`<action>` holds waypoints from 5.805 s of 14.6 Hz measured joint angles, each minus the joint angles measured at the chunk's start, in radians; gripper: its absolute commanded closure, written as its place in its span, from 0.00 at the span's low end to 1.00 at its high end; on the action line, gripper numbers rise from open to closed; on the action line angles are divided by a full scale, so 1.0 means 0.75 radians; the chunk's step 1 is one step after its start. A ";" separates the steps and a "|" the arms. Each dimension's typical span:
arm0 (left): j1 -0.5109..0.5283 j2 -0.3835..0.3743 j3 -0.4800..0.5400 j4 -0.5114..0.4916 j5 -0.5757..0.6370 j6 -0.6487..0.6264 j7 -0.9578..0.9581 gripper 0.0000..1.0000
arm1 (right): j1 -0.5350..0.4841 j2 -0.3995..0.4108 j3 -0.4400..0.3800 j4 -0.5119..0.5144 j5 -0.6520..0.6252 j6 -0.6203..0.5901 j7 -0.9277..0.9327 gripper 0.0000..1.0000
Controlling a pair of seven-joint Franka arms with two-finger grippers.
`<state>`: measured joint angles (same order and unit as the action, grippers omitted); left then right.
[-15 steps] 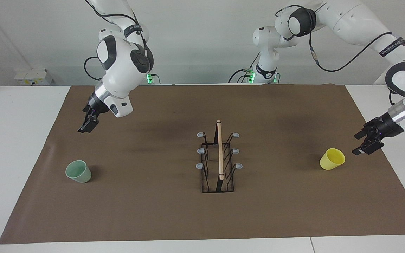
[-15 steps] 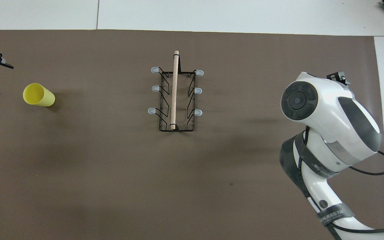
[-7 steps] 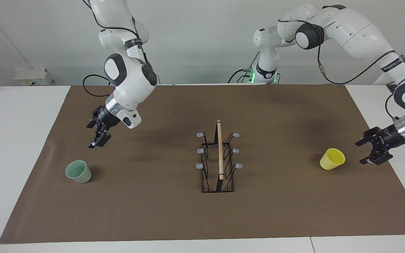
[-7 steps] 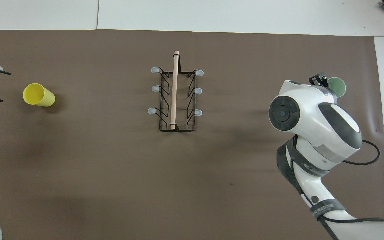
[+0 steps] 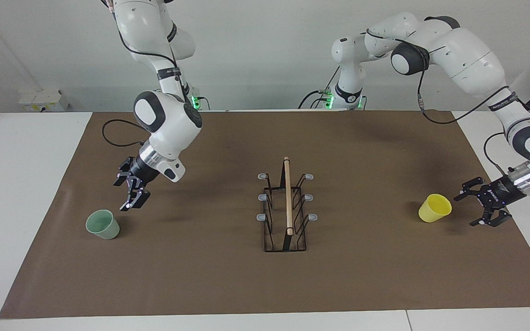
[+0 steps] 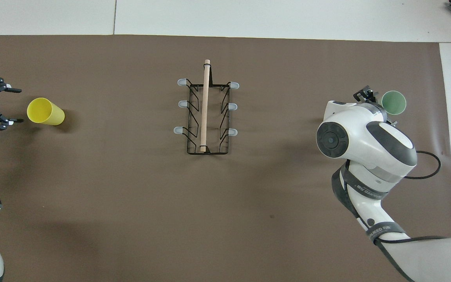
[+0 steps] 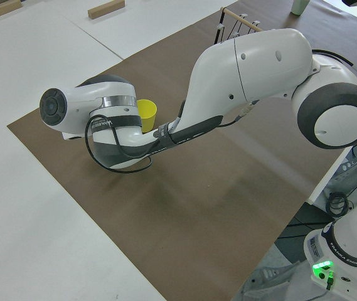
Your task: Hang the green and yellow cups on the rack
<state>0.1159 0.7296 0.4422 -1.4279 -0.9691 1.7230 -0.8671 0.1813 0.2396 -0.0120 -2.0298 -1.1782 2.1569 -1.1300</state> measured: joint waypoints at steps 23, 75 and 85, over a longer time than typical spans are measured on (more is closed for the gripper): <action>-0.103 -0.229 -0.016 -0.590 -0.581 0.217 0.035 0.00 | -0.126 0.200 -0.002 -0.167 -0.759 0.013 0.632 0.00; -0.230 -0.951 -0.911 -0.744 1.073 1.195 0.179 1.00 | -0.346 0.206 -0.001 -0.136 -1.472 0.270 0.954 0.00; -0.230 -0.949 -0.988 -1.163 1.078 2.161 0.145 1.00 | -0.349 0.219 -0.001 -0.120 -1.519 0.290 0.954 0.44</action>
<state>-0.0569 0.0181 -0.2989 -2.3005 -0.1608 3.3439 -0.7586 -0.0806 0.4037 -0.0128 -2.1202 -2.3173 2.3742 -0.4142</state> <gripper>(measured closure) 0.313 0.291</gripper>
